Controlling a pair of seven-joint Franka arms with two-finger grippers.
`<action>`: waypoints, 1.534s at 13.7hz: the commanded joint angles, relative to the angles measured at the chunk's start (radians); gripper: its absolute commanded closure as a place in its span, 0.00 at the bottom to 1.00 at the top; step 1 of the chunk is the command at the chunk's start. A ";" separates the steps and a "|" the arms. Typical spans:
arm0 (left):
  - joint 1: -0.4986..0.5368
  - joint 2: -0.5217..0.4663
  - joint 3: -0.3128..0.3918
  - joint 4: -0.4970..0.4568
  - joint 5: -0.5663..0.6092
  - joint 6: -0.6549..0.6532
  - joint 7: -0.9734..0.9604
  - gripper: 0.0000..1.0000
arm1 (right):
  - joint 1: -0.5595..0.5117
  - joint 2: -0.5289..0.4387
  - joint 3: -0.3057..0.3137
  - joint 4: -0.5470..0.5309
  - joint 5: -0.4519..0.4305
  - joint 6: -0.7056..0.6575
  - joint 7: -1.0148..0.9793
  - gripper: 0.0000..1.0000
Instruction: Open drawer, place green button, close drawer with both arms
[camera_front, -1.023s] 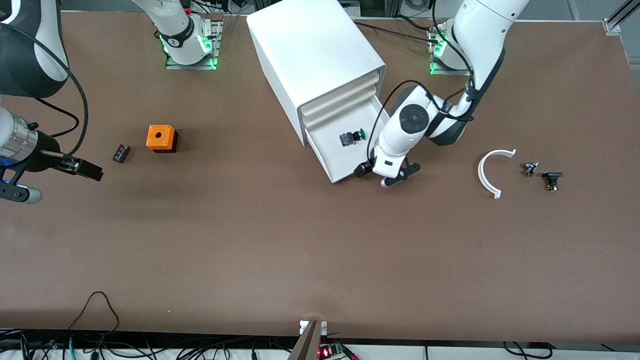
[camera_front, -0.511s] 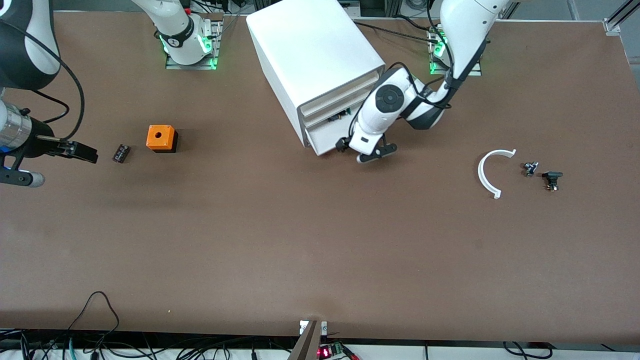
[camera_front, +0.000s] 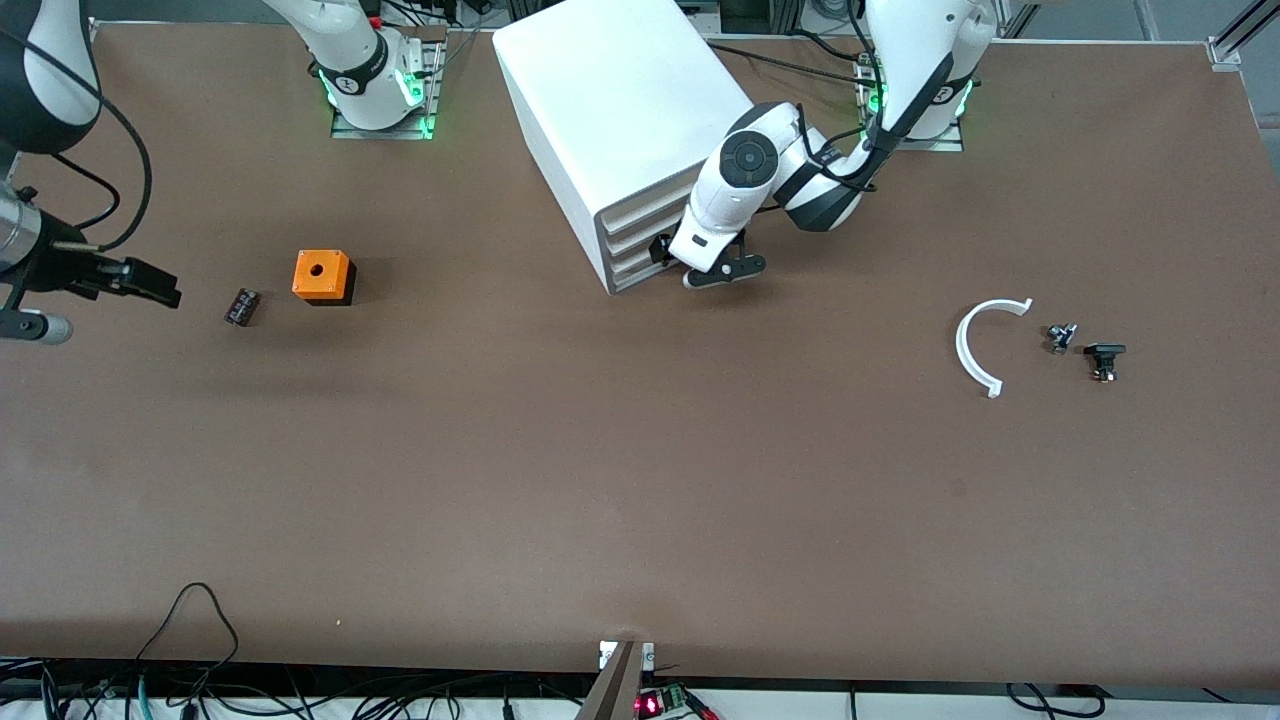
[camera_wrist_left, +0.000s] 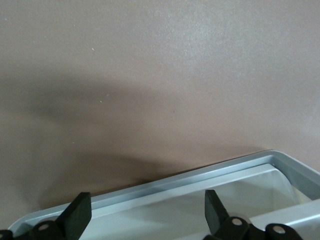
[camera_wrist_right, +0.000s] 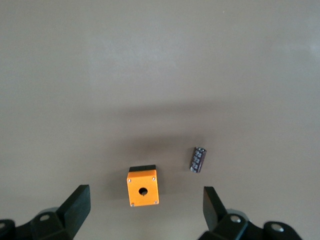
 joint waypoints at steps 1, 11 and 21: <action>0.009 -0.051 -0.006 -0.026 -0.016 -0.021 0.007 0.00 | -0.001 -0.065 0.008 -0.066 0.019 0.009 -0.017 0.00; 0.288 -0.313 0.043 0.117 -0.013 -0.219 0.011 0.00 | 0.004 -0.060 0.009 -0.025 0.040 0.002 -0.035 0.00; 0.316 -0.418 0.328 0.513 -0.010 -0.851 0.710 0.00 | 0.006 -0.068 0.029 -0.023 0.039 -0.003 -0.026 0.00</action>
